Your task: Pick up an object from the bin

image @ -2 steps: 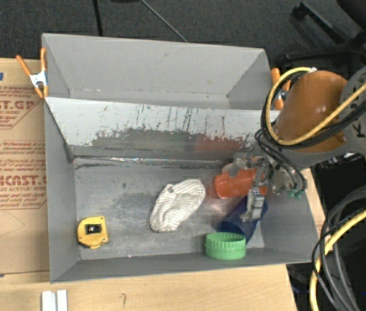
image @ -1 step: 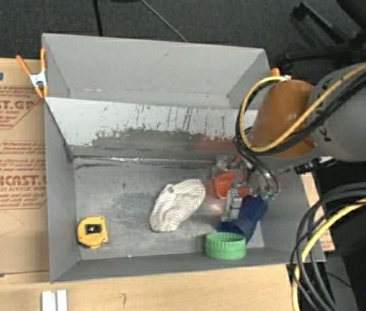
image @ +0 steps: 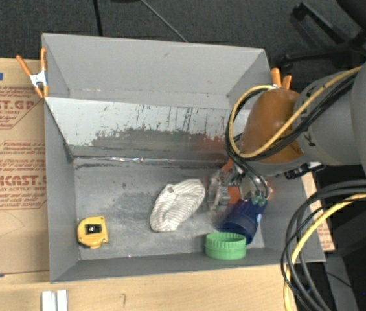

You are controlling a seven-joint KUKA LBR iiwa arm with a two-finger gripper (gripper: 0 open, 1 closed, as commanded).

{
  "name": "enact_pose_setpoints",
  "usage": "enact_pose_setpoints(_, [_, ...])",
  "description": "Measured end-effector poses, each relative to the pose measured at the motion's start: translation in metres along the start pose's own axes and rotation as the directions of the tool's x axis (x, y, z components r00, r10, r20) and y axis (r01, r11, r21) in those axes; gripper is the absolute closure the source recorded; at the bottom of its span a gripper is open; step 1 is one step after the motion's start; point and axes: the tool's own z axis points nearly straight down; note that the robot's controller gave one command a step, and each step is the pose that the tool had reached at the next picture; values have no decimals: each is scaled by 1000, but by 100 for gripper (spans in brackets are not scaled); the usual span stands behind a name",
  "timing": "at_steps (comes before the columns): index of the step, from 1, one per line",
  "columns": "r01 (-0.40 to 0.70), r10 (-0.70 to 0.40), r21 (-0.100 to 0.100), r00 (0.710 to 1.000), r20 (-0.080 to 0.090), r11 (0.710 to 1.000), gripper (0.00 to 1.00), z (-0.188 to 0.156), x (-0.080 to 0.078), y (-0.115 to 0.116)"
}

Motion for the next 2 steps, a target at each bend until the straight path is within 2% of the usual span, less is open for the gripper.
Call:
enact_pose_setpoints(1, [0, 0, 0, 1000, 0, 1000, 100, 0, 0, 0])
enact_pose_setpoints(2, [-6, 6, -1, 1000, -6, 1000, 100, -49, -2, 0])
